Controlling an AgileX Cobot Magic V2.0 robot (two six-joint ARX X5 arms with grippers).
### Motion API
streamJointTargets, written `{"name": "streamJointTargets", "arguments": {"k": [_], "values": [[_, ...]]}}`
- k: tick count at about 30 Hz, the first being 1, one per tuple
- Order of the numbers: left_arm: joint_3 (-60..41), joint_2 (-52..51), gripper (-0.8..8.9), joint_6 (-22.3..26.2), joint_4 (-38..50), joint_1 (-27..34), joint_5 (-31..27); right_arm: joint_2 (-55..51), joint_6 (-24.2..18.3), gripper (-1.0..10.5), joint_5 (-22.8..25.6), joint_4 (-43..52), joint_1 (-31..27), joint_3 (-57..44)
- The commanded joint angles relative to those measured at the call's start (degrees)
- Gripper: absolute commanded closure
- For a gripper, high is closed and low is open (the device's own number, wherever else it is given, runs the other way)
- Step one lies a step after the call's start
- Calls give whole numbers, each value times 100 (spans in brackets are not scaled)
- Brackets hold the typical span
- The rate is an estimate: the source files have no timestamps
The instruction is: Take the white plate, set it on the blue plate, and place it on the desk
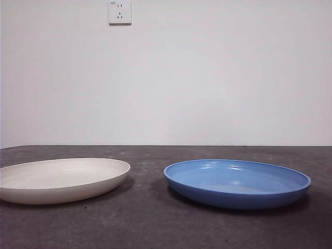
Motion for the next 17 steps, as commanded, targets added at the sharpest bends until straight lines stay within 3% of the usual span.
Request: {"name": "streamJointTargets", "arguments": {"k": [1,3,7,13,17], "values": [[-116,-11,797,-236,162,0,186,0,693,938,-354,0,11,-26],[-105,-11,797,-236,155,-2,232,0,861,939,-487,-35,11,-26],[83,50,797,-450,52,-22,229,7,1694,939,-487,-236,11,122],[708,446,797,-859,44,-164,184,376,2063,939,-553,-520,11,623],[1292,962,797,-1025,-7,-251,184,828,2343,939,-898,-680,13,1078]]}}
